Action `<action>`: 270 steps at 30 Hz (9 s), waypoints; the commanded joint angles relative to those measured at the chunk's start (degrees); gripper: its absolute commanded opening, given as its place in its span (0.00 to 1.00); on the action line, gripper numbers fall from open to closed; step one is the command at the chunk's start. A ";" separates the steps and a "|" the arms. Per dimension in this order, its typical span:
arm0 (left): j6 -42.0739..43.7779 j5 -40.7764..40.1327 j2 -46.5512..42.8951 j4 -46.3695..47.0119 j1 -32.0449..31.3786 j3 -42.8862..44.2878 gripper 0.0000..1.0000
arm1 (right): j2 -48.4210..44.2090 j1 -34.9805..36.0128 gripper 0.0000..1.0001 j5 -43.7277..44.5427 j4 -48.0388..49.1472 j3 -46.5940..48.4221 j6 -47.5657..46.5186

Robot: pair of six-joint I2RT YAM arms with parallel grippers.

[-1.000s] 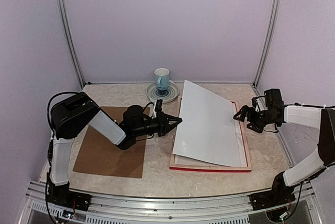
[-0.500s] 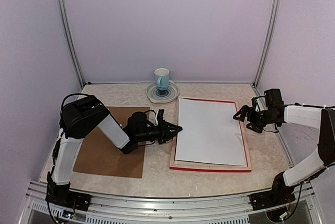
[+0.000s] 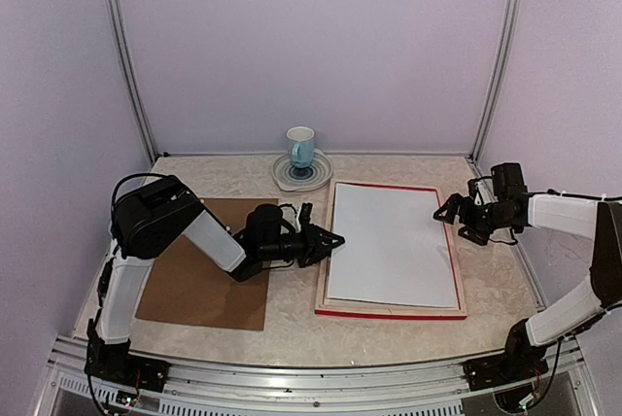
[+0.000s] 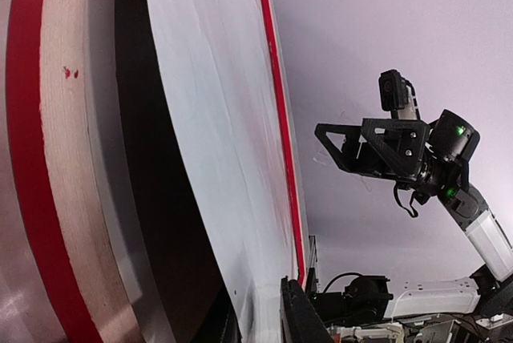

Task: Put the photo into the frame
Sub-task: Move the photo to the mat board, then frame the body at the center of the board, then turn over the backboard.

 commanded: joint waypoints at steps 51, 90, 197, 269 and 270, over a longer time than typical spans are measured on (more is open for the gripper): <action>13.21 -6.40 -8.13 -22.62 -1.99 5.19 0.53 | 3.31 -0.71 0.99 2.89 -0.42 0.20 0.00; 17.18 -10.90 -13.16 -28.14 -2.01 4.41 0.62 | 4.39 -0.68 0.99 2.89 -0.43 0.22 0.15; 27.77 -31.24 -40.18 -53.16 1.72 -8.28 0.99 | 6.76 18.97 0.99 27.13 -14.89 22.96 7.35; 21.71 -42.96 -53.44 -68.28 31.59 -32.81 0.98 | 62.35 54.31 0.99 5.15 -16.77 76.61 30.03; 21.67 -42.57 -53.48 -67.96 31.64 -33.01 0.98 | 62.52 54.31 0.99 5.09 -16.85 76.58 30.38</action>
